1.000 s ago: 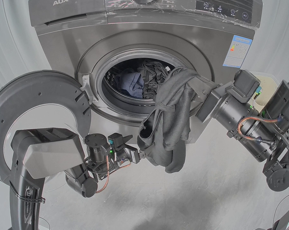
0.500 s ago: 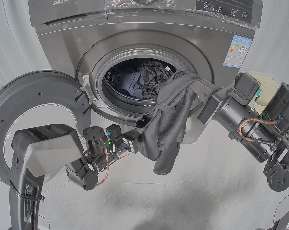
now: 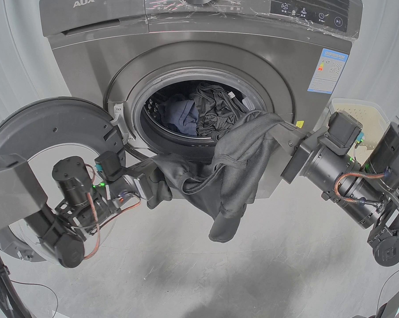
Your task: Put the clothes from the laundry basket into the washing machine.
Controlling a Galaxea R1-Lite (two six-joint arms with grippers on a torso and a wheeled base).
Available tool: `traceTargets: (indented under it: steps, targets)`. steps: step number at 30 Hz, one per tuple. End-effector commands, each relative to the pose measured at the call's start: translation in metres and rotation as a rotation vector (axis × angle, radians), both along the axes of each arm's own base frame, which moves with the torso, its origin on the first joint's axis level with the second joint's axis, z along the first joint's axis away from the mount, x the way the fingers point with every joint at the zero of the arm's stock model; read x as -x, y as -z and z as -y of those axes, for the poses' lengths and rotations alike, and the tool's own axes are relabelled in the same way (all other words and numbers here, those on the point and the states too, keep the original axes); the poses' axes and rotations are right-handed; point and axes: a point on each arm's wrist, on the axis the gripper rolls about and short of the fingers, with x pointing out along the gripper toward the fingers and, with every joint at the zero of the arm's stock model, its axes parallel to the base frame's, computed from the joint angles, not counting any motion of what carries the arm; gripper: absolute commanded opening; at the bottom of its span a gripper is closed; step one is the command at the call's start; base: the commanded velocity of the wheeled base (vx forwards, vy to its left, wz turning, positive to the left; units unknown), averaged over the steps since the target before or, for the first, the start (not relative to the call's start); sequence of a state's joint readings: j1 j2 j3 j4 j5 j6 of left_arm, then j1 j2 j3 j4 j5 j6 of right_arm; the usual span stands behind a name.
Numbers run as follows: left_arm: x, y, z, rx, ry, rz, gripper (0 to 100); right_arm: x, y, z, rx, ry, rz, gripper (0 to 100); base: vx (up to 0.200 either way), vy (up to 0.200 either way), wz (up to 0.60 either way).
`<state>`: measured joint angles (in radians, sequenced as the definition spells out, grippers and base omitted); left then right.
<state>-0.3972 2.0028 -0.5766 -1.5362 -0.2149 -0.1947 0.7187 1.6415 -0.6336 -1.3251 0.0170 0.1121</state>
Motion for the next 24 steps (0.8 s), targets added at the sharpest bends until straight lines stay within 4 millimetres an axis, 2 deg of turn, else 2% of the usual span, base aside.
traceTargets:
  steps: [1,4,8,12,15,16,20,24]
  targets:
    - [0.051,-0.049,-0.036,0.048,-0.058,0.117,0,-0.010,0.010,0.033,-0.037,0.046,-0.081,0,0.000,0.000,0.00]
    - [0.059,-0.060,-0.039,0.066,-0.059,0.152,0,-0.014,0.015,0.044,-0.090,0.050,-0.150,0,0.000,0.000,0.00]
    - [0.062,-0.069,-0.039,0.088,-0.055,0.182,0,-0.017,0.013,0.045,-0.103,0.070,-0.146,0,0.000,0.000,0.00]
    - [0.063,-0.076,-0.035,0.100,-0.052,0.208,0,-0.021,0.021,0.049,-0.067,0.100,-0.156,0,0.000,0.000,0.00]
    - [0.066,-0.089,-0.037,0.124,-0.054,0.255,0,-0.025,0.025,0.054,-0.035,0.135,-0.145,0,0.000,0.000,0.00]
    - [0.065,-0.089,-0.037,0.126,-0.057,0.256,0,-0.029,0.025,0.061,-0.012,0.174,-0.129,0,0.000,0.000,0.00]
    - [0.065,-0.091,-0.037,0.130,-0.062,0.261,0,-0.034,0.039,0.066,0.032,0.211,-0.158,0,0.000,0.000,0.00]
    - [0.064,-0.090,-0.037,0.127,-0.063,0.257,0,-0.040,0.038,0.075,0.045,0.271,-0.137,0,0.000,0.000,0.00]
